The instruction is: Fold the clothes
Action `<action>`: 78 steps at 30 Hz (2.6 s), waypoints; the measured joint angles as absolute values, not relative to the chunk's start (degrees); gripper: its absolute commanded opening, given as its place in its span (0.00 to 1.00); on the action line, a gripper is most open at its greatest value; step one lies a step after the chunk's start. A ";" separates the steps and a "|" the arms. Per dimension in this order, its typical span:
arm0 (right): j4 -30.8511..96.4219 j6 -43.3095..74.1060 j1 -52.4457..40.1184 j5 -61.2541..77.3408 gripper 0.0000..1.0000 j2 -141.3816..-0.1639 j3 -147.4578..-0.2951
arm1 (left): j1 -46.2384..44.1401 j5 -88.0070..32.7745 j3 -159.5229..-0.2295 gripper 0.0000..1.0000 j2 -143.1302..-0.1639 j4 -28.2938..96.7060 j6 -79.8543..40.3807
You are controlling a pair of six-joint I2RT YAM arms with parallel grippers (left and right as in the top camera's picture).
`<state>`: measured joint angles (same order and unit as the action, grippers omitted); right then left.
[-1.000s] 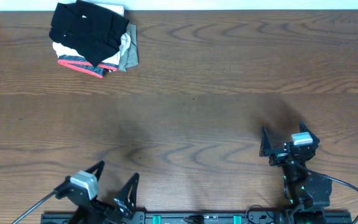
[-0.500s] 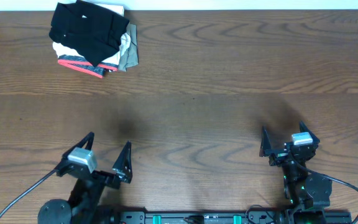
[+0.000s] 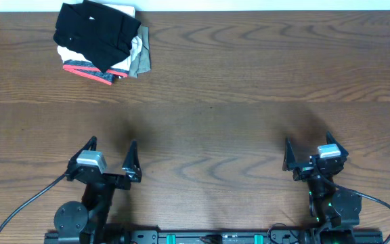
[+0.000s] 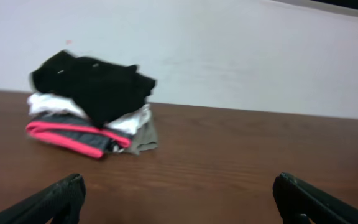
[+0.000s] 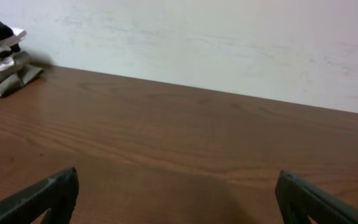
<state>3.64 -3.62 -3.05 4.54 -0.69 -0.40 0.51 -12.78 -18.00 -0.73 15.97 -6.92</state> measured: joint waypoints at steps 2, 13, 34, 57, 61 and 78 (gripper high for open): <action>3.64 -3.62 -3.05 4.54 0.99 -0.69 -0.40 | 0.51 -10.07 -17.23 0.98 -0.73 15.22 -8.97; 3.64 -3.62 -3.05 4.54 0.99 -0.69 -0.40 | 0.51 -4.43 -8.86 0.98 -0.62 0.71 -13.56; 3.64 -3.62 -3.05 4.54 0.99 -0.69 -0.40 | 0.51 -1.83 -4.19 0.98 -0.62 -6.07 -10.66; 3.64 -3.62 -3.05 4.54 0.99 -0.69 -0.40 | 0.51 -1.26 -0.34 0.98 -0.58 -2.35 -10.02; 3.64 -3.62 -3.05 4.54 0.99 -0.69 -0.40 | 0.51 -1.41 -0.69 0.98 -0.58 0.99 -10.02; 3.64 -3.62 -3.05 4.54 0.99 -0.69 -0.40 | 0.51 -1.50 -1.06 0.98 -0.58 1.52 -10.02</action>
<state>3.64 -3.62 -3.05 4.54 -0.69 -0.40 0.51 -1.50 -1.06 -0.58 1.52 -10.02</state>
